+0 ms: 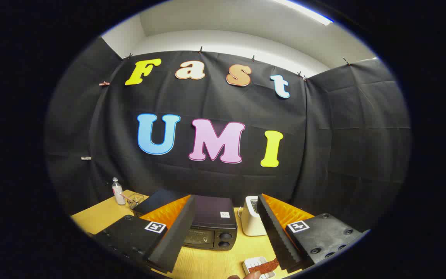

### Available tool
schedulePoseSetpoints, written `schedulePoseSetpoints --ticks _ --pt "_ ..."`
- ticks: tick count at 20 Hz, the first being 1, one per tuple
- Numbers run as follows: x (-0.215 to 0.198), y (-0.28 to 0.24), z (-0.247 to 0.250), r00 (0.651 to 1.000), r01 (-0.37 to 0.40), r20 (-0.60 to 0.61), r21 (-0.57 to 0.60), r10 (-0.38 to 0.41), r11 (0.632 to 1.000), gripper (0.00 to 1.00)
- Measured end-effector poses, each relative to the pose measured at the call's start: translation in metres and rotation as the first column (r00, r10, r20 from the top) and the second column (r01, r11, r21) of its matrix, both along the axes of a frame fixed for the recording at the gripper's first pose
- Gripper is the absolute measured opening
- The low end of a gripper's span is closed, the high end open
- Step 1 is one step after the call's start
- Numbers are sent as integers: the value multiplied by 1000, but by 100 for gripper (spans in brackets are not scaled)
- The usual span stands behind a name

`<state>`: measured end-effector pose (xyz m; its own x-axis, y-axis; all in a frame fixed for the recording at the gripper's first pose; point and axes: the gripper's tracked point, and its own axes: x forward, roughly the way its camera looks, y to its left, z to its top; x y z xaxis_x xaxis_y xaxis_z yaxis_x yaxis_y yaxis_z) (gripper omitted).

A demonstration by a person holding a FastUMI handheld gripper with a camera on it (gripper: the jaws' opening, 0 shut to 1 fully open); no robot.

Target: Open the toaster oven, put the food inside, and close the toaster oven door.

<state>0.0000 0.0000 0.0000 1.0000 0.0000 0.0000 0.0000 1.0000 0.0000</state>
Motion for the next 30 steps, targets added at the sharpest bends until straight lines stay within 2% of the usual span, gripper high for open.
schedulePoseSetpoints --ticks 6,20,30 --pt "-2 2 5 1000 -4 14 -22 4 1000 97" --pt "-7 6 5 1000 -11 10 11 11 1000 97" --pt "24 90 -37 994 -86 -61 92 92 992 97"
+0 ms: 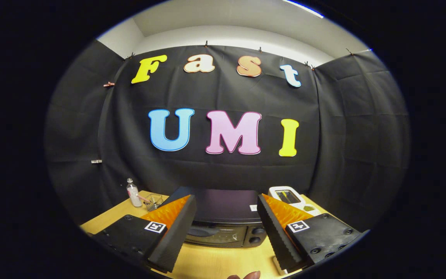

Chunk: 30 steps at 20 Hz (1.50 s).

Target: Open the toaster oven, put the food inside, and close the toaster oven door.

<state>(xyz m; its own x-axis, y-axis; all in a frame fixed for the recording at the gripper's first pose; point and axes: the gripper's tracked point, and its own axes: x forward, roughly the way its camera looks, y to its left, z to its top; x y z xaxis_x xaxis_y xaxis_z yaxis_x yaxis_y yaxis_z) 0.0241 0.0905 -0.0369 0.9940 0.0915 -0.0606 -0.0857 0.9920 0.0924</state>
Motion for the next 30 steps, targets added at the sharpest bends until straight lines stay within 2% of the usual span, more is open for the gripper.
schedulePoseSetpoints --ticks 6,14,19,22,30 --pt "25 50 -38 997 -32 -75 3 32 999 97" --pt "58 66 -126 961 8 -276 -21 -14 1000 98" --pt "74 61 -144 945 44 -325 -15 -47 999 98" --pt "82 64 -148 943 25 -331 -16 -29 1000 98" --pt "60 58 -155 936 41 -348 -21 -46 999 97"
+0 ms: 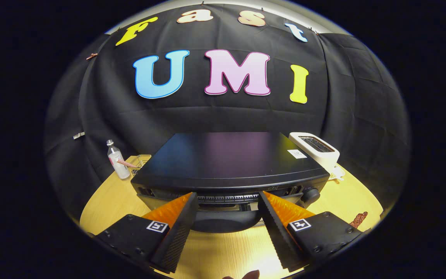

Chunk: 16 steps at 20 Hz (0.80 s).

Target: Open the toaster oven, put the food inside, and close the toaster oven door.

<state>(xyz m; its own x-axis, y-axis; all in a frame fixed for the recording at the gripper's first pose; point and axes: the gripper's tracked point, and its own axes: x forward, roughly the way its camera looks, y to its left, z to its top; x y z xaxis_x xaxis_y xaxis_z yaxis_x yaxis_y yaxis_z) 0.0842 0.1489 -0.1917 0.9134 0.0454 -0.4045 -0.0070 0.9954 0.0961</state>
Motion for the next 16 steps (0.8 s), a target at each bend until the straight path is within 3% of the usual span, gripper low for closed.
schedulePoseSetpoints --ticks 16 --pt "-84 1 -46 993 -34 -111 -5 33 999 97"
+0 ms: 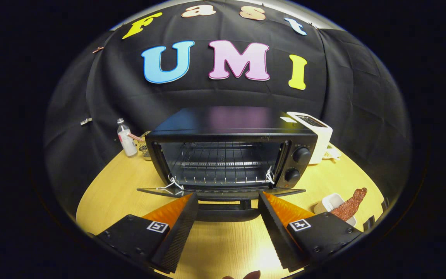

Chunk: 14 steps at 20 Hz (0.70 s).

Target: Open the toaster oven, put the food inside, and close the toaster oven door.

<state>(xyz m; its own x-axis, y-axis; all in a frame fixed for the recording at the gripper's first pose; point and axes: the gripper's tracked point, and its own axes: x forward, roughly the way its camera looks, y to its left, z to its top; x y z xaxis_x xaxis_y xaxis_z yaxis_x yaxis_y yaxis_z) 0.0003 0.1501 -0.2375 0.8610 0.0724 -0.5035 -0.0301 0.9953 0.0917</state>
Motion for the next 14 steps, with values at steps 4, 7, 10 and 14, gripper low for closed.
schedulePoseSetpoints --ticks 4,7,10,14 --pt "-21 1 -23 998 -14 -68 -12 13 1000 97" --pt "-33 2 -43 992 -29 -124 -37 25 999 97" --pt "-42 3 -61 983 -70 -174 -64 58 995 97" --pt "-55 4 -75 968 -135 -223 -77 115 988 99"
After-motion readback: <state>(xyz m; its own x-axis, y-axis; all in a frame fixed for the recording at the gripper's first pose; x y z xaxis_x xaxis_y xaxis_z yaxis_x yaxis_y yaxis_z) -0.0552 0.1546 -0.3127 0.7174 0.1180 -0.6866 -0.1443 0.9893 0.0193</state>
